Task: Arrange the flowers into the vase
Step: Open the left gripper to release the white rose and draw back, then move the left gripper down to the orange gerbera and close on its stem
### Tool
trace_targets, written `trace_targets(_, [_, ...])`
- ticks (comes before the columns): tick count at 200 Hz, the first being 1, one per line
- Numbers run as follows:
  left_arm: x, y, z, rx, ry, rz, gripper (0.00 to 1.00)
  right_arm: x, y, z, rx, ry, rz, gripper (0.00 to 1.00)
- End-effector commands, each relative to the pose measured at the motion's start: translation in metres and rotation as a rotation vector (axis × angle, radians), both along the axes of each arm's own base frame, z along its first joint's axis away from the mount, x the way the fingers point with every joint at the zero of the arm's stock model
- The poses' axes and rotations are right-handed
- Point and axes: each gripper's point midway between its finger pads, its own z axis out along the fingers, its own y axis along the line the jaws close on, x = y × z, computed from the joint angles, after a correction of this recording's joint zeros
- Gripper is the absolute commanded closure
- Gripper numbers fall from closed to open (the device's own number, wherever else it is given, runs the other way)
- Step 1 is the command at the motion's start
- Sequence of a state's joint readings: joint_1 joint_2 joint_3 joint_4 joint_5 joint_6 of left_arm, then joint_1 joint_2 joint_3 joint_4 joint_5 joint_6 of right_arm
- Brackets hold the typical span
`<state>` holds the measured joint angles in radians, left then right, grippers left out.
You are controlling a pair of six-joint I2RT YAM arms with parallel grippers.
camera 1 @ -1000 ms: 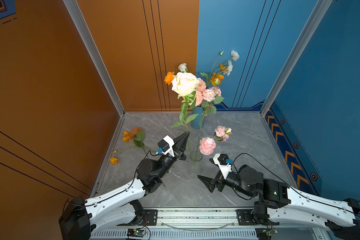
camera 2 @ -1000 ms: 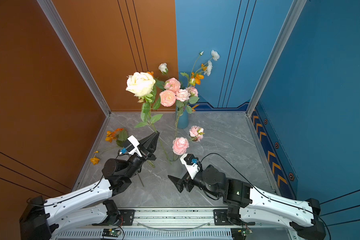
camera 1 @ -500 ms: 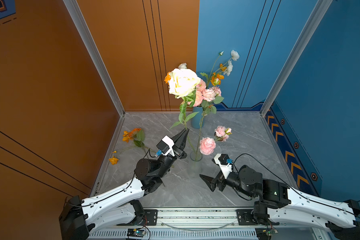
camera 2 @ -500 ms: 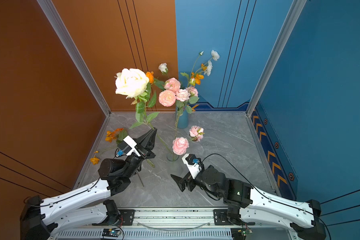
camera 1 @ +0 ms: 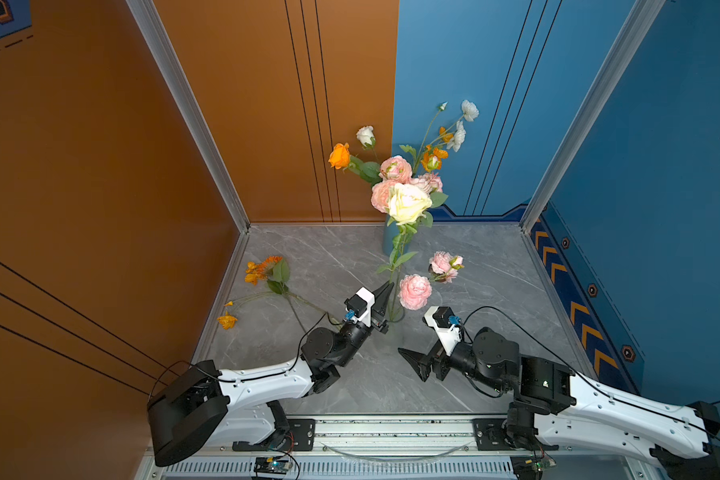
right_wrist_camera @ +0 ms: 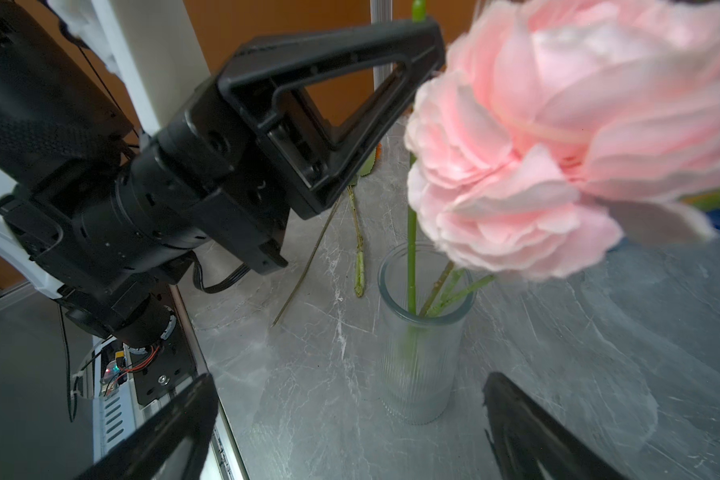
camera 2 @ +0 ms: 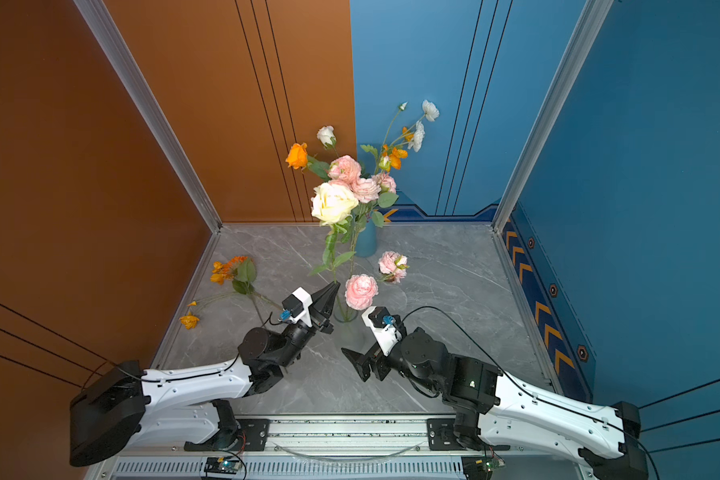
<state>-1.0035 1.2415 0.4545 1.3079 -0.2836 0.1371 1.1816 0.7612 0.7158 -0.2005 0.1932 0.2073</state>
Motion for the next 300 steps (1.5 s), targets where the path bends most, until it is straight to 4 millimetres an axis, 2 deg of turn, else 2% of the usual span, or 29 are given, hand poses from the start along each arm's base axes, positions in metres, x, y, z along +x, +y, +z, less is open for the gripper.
trace_targets(1, [0.001, 0.015, 0.005, -0.103, 0.02, 0.048, 0.98, -0.001, 0.003, -0.004, -0.011, 0.0, 0.032, 0.0])
trace_targets(25, [0.005, 0.018, -0.013, -0.072, 0.054, 0.082, 0.89, 0.002, 0.004, -0.003, 0.007, -0.003, 0.031, 0.0])
trace_targets(48, [0.007, 0.022, -0.026, -0.052, 0.076, 0.105, 0.88, 0.004, 0.005, -0.005, 0.011, 0.004, 0.033, 0.0])
trace_targets(88, [0.005, 0.027, -0.03, -0.049, 0.083, 0.114, 0.79, 0.008, 0.009, -0.008, 0.008, 0.015, 0.038, 0.0])
trace_targets(99, [0.004, 0.028, -0.027, -0.049, 0.075, 0.119, 0.7, 0.009, 0.01, -0.007, 0.012, 0.015, 0.041, 0.0])
trace_targets(134, [0.002, 0.042, -0.018, 0.02, 0.079, 0.191, 0.22, 0.01, 0.01, -0.01, 0.006, 0.022, 0.043, 0.0])
trace_targets(149, [0.005, 0.051, -0.016, 0.106, 0.126, 0.231, 0.16, 0.008, 0.008, -0.015, -0.004, 0.03, 0.041, 0.0])
trace_targets(158, [0.008, 0.061, -0.019, 0.165, 0.171, 0.27, 0.15, 0.008, 0.006, -0.019, -0.01, 0.035, 0.04, 0.0])
trace_targets(165, [0.013, 0.077, -0.021, 0.184, 0.213, 0.328, 0.16, 0.007, 0.005, -0.022, -0.012, 0.04, 0.036, 0.0])
trace_targets(187, [0.028, 0.134, -0.037, 0.149, 0.344, 0.498, 0.21, 0.005, 0.004, -0.032, -0.022, 0.06, 0.04, 0.0])
trace_targets(209, [0.042, 0.204, -0.068, 0.023, 0.592, 0.66, 0.27, 0.003, 0.008, -0.039, -0.036, 0.078, 0.055, 0.0])
trace_targets(224, [0.049, 0.24, -0.095, -0.081, 0.766, 0.716, 0.32, 0.001, 0.012, -0.041, -0.04, 0.082, 0.07, 0.0])
trace_targets(248, [0.067, 0.264, -0.137, -0.257, 1.016, 0.661, 0.37, -0.005, 0.021, -0.046, -0.053, 0.09, 0.107, 0.0])
trace_targets(275, [0.09, 0.262, -0.174, -0.422, 1.207, 0.519, 0.42, -0.011, 0.034, -0.051, -0.064, 0.096, 0.134, 0.0])
trace_targets(300, [0.097, 0.269, -0.195, -0.41, 1.291, 0.578, 0.46, -0.013, 0.045, -0.048, -0.027, 0.09, 0.139, 0.0])
